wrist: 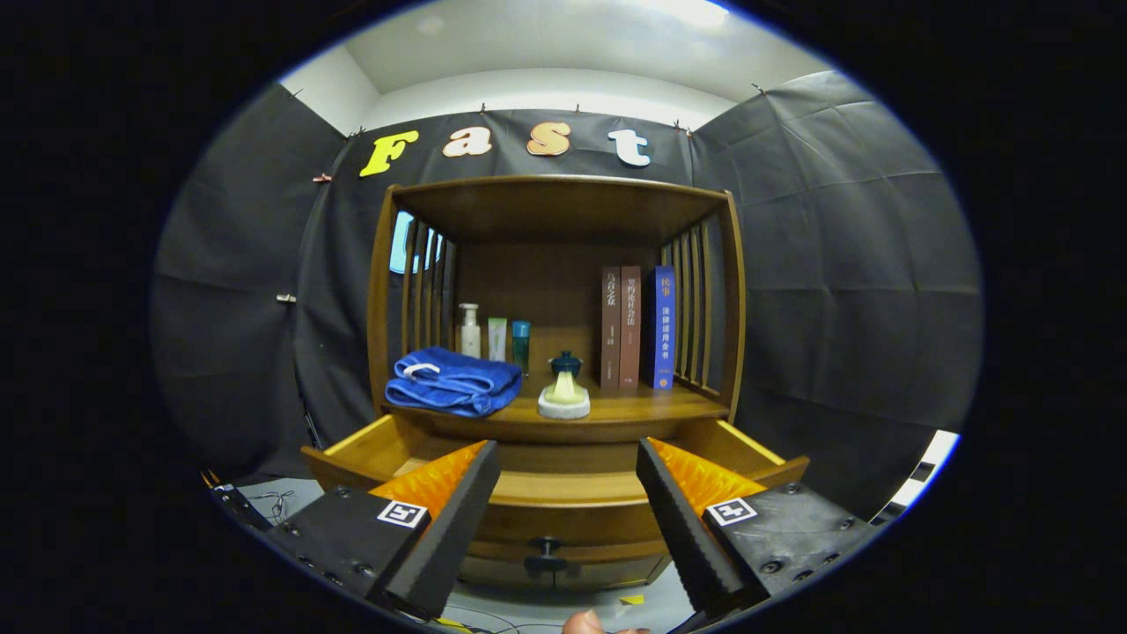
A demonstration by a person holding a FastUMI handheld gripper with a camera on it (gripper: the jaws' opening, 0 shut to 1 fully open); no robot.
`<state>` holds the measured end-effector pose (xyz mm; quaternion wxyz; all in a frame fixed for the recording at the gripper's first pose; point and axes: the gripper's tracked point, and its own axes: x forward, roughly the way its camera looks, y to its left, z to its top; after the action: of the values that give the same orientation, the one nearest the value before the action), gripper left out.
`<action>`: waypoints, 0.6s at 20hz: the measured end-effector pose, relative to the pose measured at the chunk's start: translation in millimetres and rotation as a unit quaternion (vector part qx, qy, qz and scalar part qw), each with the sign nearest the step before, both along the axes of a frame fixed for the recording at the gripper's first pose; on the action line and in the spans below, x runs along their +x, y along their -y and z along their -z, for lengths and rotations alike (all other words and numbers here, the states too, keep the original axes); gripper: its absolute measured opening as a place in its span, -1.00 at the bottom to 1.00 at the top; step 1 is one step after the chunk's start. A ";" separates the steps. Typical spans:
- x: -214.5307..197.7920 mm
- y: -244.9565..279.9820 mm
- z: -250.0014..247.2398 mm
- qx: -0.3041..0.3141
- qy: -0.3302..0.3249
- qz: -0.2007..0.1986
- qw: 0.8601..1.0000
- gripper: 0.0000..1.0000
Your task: Pull open the drawer, take out the items inside it, and place them on the countertop above the cabinet.
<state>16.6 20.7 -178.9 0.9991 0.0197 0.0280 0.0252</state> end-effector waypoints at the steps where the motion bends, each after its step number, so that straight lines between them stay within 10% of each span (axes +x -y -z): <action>1: -1.7 -3.6 14.8 -0.003 -0.002 -0.001 1.000 0.99; 12: 10.5 -22.3 121.3 -0.012 -0.047 -0.005 0.999 1.00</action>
<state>27.1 43.0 -300.2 0.9967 0.0085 0.0751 0.0290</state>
